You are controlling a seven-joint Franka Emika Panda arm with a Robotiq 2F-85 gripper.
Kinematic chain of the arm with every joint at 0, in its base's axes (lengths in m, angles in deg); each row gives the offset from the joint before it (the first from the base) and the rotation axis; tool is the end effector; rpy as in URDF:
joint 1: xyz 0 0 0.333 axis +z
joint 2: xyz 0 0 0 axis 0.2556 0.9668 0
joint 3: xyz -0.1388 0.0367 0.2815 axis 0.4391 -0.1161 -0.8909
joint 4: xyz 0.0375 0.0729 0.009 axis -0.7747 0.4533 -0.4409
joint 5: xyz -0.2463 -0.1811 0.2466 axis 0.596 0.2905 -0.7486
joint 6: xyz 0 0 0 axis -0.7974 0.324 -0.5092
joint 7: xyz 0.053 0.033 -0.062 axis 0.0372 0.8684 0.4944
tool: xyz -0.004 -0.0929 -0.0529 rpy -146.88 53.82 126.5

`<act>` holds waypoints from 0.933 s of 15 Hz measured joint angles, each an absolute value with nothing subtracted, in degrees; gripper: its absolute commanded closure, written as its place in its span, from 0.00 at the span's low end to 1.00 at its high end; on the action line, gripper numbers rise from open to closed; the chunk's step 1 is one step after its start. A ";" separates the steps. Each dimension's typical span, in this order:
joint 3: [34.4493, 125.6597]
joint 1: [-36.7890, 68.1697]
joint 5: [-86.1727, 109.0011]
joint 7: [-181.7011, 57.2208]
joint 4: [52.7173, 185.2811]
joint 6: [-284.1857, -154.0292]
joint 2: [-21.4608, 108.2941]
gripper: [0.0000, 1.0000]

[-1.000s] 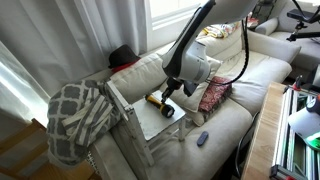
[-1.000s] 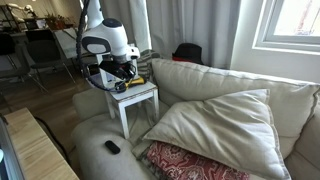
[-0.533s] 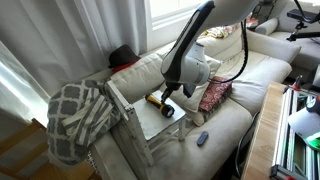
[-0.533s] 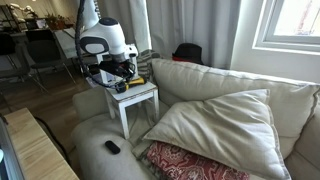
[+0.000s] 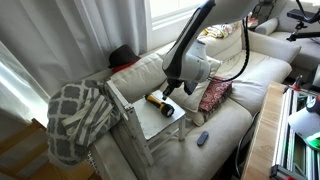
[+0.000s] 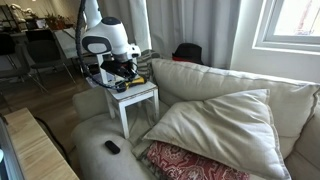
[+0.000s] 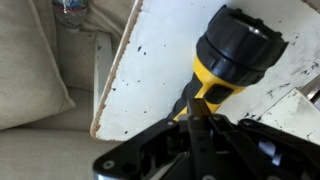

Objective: Turn off the flashlight

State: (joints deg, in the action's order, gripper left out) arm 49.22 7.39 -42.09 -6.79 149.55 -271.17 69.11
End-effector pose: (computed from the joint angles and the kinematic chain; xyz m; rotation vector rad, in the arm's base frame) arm 0.5375 0.1181 0.1031 -2.8312 -0.2269 -0.5146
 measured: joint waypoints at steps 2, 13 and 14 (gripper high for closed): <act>48.50 6.33 -42.09 -6.79 149.57 -271.17 69.02 0.72; 48.62 3.88 -42.21 -10.10 159.79 -256.24 53.31 0.00; 49.00 3.88 -41.91 -10.89 161.55 -253.00 50.41 0.00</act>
State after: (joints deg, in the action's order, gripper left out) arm 49.00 3.88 -41.91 -10.89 161.55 -253.00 50.41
